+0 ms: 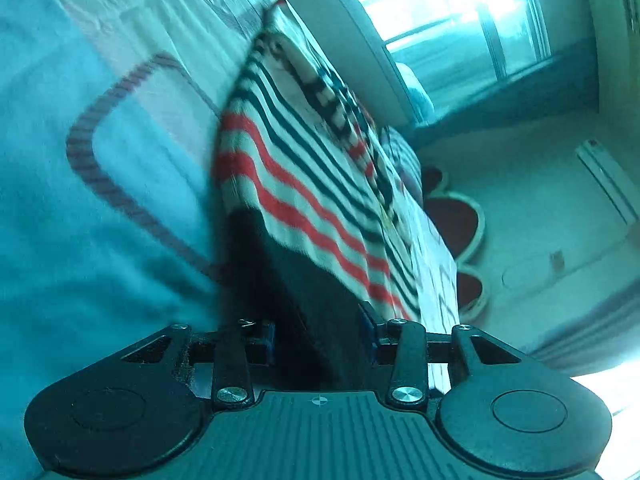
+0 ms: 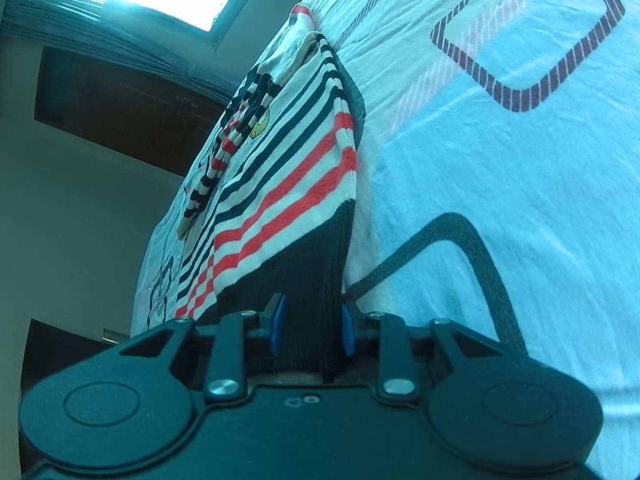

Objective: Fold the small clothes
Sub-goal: 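Grasp the black hem with both grippers and lift it, then fold the hem toward the collar with both grippers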

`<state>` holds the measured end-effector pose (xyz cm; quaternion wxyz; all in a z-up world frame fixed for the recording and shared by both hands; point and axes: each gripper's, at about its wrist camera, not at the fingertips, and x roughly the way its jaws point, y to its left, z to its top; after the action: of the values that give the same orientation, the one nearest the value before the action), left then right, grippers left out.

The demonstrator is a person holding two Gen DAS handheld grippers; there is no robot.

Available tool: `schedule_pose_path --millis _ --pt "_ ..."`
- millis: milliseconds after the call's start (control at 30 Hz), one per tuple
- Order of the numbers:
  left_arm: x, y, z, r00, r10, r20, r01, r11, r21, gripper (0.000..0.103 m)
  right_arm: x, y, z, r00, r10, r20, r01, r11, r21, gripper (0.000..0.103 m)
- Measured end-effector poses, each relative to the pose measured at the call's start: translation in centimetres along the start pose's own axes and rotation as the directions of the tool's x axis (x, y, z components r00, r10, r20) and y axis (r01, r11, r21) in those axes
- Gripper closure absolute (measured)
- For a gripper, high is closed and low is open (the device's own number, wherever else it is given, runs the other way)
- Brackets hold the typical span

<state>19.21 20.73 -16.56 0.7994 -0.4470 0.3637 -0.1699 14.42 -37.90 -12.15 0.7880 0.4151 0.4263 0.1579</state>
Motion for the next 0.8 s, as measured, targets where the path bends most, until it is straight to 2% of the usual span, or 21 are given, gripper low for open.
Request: schedule_pose_path --millis 67,133,167,200,267,300,400,500,567,633,667,700,800 --pt "0.5 0.3 0.7 1.0 0.003 0.022 -0.002 1.0 -0.022 0.062 0.6 0.2 0.6 1.0 0.005 0.003 -0.005 1.0 0.005 0.076" --pt "1.3 -0.3 1.0 0.999 0.045 0.016 -0.045 0.999 0.012 0.065 1.2 0.5 1.0 1.0 -0.007 -0.004 0.007 1.0 -0.004 0.079" --pt "1.6 -0.8 1.1 0.996 0.09 0.005 -0.09 0.995 0.041 0.085 1.4 0.8 1.1 1.0 -0.023 -0.009 0.023 1.0 -0.016 0.084" --pt "2.1 -1.2 1.0 0.989 0.145 -0.007 -0.144 0.987 0.074 0.097 1.6 1.3 1.1 0.998 -0.054 -0.015 0.053 0.998 -0.044 0.096" --pt "1.5 -1.8 1.1 0.988 0.151 0.017 -0.151 0.984 0.096 0.097 1.4 2.4 1.0 0.995 -0.102 -0.006 0.1 0.989 -0.111 0.097" --pt "0.5 -2.2 1.2 0.989 0.145 0.042 -0.149 0.982 0.115 0.097 0.9 2.9 0.9 0.995 -0.099 0.009 0.099 0.986 -0.135 0.097" --pt "-2.2 -3.6 1.7 0.988 0.103 0.112 -0.118 0.983 0.138 0.097 -1.6 5.0 0.9 0.995 -0.054 0.083 0.069 0.978 -0.196 0.097" --pt "-3.4 -4.1 2.1 0.986 0.109 0.128 -0.131 0.976 0.175 0.097 -3.2 5.7 1.1 0.992 -0.02 0.123 0.048 0.972 -0.232 0.097" --pt "-2.7 -2.9 1.9 0.982 0.154 0.111 -0.171 0.971 0.166 0.097 -2.7 4.7 1.0 0.992 -0.051 0.115 0.076 0.97 -0.23 0.097" --pt "-1.4 -0.7 1.0 0.972 0.225 0.067 -0.233 0.963 0.136 0.098 -0.9 2.3 0.6 0.989 -0.132 0.065 0.142 0.972 -0.188 0.098" --pt "-1.5 0.2 0.6 0.978 0.188 0.091 -0.197 0.975 0.099 0.098 -0.2 0.9 0.5 0.988 -0.149 0.043 0.154 0.978 -0.144 0.098" --pt "-1.6 0.5 0.6 0.979 0.179 0.097 -0.186 0.98 0.072 0.097 -0.4 0.3 0.3 0.992 -0.116 0.06 0.122 0.986 -0.116 0.098" --pt "-1.4 0.1 0.8 0.977 0.189 0.097 -0.198 0.976 0.089 0.097 -0.7 0.6 0.0 0.99 -0.119 0.072 0.127 0.984 -0.125 0.098"
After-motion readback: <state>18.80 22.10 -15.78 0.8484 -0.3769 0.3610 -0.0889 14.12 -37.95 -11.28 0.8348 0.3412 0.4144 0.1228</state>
